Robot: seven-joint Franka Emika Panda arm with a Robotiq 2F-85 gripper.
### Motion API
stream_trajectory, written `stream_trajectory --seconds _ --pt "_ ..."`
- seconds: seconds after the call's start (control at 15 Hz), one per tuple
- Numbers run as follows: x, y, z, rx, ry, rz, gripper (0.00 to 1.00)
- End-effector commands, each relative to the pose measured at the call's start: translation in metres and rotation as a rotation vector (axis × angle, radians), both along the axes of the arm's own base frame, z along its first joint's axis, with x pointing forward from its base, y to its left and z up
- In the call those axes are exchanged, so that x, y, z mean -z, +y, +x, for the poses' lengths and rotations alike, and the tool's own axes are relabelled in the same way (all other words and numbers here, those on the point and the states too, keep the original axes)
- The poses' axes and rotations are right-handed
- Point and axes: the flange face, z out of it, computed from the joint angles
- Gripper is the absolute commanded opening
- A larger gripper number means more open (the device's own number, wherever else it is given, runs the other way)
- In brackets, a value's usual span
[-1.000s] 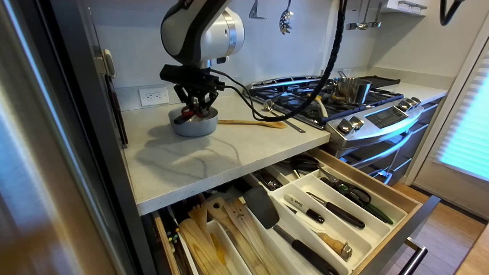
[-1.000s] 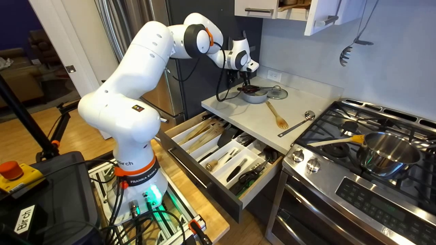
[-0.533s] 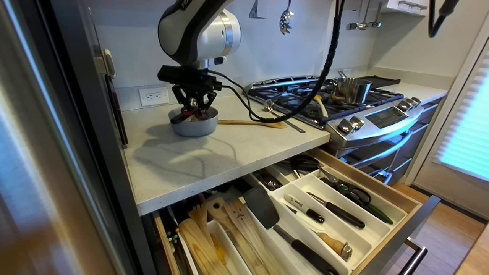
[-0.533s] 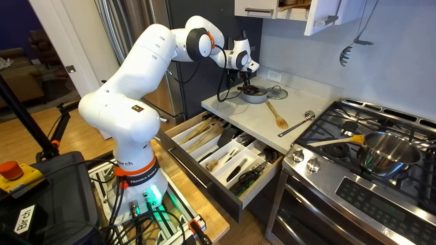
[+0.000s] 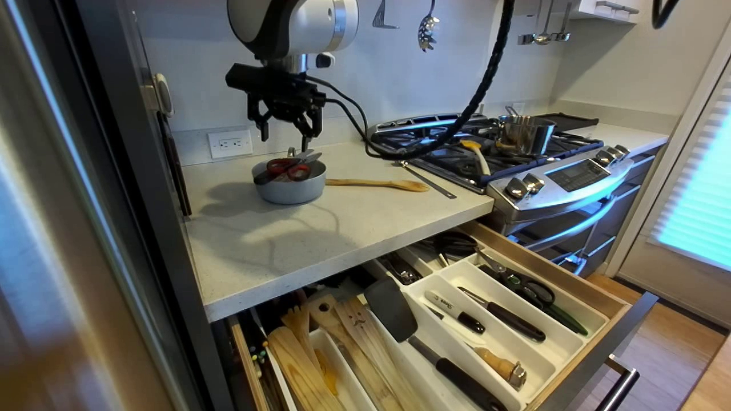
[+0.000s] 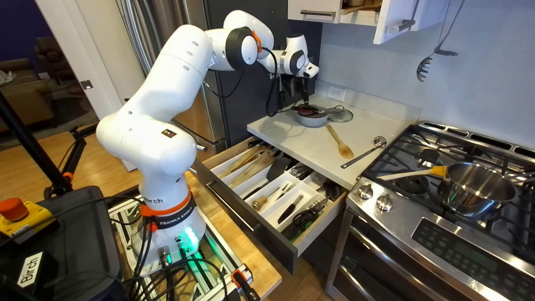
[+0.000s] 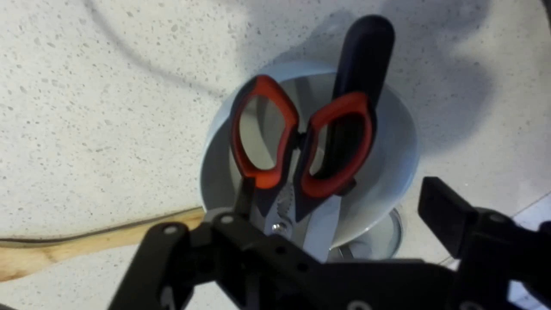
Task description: Pick up the scissors from the open drawer and put it on the gray bowl
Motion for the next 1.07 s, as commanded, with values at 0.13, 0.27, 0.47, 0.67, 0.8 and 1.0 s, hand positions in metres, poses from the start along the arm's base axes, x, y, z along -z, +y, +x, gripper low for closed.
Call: stream_trajectory --seconds 0.13,0.27,0.47,0.67,0.8,1.0 --pt "-0.048 -0.006 -0.04 -0.19 -0.025 -0.034 1.0" --pt "-0.049 -0.009 -0.057 -0.295 0.02 -0.061 1.0" --pt "-0.054 -0.02 -0.082 -0.462 0.017 -0.102 1.0" --pt "-0.059 -0.046 -0.104 -0.566 -0.029 -0.145 1.0" --pt "-0.064 -0.07 -0.116 -0.59 -0.092 -0.164 1.0" --pt "-0.08 -0.114 -0.136 -0.576 -0.272 -0.177 1.0"
